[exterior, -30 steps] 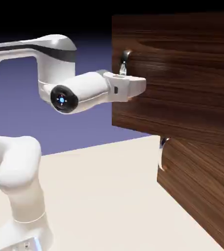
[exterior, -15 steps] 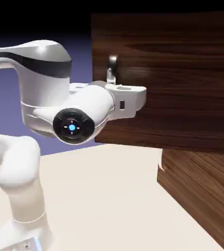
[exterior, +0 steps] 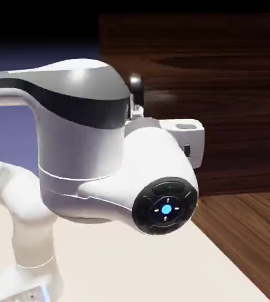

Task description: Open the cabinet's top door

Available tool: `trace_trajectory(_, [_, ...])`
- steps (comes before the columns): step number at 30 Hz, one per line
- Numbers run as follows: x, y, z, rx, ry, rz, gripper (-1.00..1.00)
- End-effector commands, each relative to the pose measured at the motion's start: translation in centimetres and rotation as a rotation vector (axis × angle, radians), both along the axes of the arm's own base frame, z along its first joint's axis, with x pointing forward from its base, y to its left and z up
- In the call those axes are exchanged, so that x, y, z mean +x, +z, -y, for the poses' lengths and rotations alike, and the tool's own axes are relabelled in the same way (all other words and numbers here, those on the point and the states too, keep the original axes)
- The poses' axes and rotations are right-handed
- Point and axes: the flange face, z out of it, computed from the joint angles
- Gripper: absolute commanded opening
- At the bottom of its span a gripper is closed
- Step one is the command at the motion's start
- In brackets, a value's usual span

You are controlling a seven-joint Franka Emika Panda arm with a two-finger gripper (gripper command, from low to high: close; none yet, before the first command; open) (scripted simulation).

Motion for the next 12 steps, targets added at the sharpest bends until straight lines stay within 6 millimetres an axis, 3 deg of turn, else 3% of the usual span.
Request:
trace_trajectory(1, [0.1, 0.0, 0.7, 0.000, 0.016, 0.000, -1.00])
trace_trajectory(12, [1.6, 0.0, 8.2, 0.000, 0.193, 0.000, -1.00])
